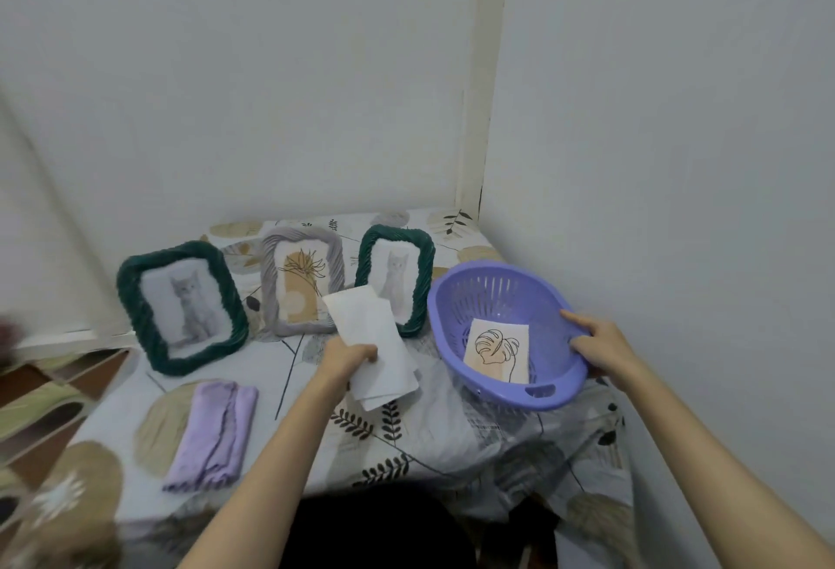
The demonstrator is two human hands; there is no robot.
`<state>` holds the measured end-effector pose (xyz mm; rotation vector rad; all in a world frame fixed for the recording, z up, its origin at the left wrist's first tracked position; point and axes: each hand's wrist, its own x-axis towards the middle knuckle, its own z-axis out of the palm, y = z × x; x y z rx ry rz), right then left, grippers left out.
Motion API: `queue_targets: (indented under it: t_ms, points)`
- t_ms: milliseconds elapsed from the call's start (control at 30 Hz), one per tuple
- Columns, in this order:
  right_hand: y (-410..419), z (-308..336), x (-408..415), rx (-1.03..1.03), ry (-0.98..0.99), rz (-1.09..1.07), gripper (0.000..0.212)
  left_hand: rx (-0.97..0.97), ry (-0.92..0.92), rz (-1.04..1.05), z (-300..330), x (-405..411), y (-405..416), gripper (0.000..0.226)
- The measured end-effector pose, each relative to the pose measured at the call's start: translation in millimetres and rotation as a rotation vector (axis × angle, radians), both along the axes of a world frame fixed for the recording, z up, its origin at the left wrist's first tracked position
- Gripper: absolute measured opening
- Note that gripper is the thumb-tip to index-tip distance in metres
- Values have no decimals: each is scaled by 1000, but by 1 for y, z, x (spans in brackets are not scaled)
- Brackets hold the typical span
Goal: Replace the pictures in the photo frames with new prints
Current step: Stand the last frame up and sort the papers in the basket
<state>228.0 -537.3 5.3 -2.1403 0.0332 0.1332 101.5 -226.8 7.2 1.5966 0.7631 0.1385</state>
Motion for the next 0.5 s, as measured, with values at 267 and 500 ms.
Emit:
queue_targets:
  t_ms: [267, 500]
  points:
    - [-9, 3, 12, -73, 3, 46, 56, -46, -120, -31, 22, -1, 1, 39]
    - [-10, 12, 13, -177, 16, 46, 55, -82, -257, -127, 40, -1, -16, 48]
